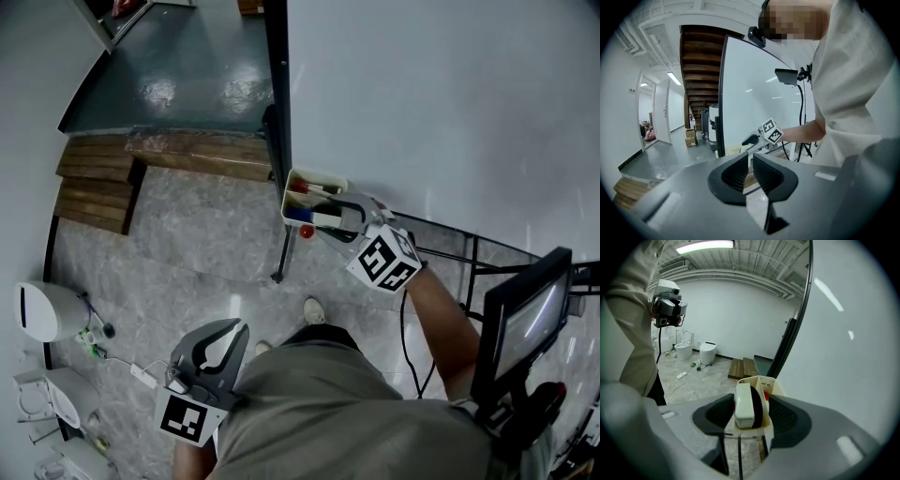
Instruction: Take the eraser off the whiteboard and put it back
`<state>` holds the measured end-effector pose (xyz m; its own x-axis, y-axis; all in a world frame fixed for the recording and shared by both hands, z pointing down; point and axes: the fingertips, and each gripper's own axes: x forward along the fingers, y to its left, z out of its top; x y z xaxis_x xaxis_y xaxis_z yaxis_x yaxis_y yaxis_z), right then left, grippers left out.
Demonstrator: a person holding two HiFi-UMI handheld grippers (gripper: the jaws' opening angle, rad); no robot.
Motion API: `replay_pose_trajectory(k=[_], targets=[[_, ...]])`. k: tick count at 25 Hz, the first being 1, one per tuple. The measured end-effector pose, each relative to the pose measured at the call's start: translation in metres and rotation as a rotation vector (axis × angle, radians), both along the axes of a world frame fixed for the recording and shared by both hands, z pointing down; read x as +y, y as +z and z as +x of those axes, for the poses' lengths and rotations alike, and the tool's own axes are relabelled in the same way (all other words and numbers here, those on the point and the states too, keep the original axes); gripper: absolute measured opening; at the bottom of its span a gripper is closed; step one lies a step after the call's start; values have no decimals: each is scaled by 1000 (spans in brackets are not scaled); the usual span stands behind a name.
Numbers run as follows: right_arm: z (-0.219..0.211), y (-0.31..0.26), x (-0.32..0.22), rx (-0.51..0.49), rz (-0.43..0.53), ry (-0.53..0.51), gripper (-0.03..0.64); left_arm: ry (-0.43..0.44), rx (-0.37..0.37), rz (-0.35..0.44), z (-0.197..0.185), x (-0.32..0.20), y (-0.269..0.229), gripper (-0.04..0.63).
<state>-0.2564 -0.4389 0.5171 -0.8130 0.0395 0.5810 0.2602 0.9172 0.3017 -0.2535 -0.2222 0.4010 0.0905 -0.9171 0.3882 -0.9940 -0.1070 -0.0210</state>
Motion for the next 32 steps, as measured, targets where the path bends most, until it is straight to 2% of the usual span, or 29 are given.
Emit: replay_pose_trajectory(k=[7, 13, 17, 23, 28, 32], targets=[[6, -37, 9, -65, 58, 41, 229, 35, -5, 28, -2, 10, -5, 38], [25, -67, 53, -115, 85, 132, 229, 92, -4, 69, -9, 40, -10, 38], [45, -76, 103, -111, 88, 210, 229, 171, -10, 100, -10, 71, -14, 38], [75, -82, 215, -117, 59, 321, 229, 277, 22, 125, -3, 146, -16, 38], [106, -86, 288, -117, 31, 400, 228, 378, 39, 123, 16, 189, -9, 38], [133, -97, 330, -95, 25, 445, 228, 423, 53, 140, 39, 216, -15, 38]])
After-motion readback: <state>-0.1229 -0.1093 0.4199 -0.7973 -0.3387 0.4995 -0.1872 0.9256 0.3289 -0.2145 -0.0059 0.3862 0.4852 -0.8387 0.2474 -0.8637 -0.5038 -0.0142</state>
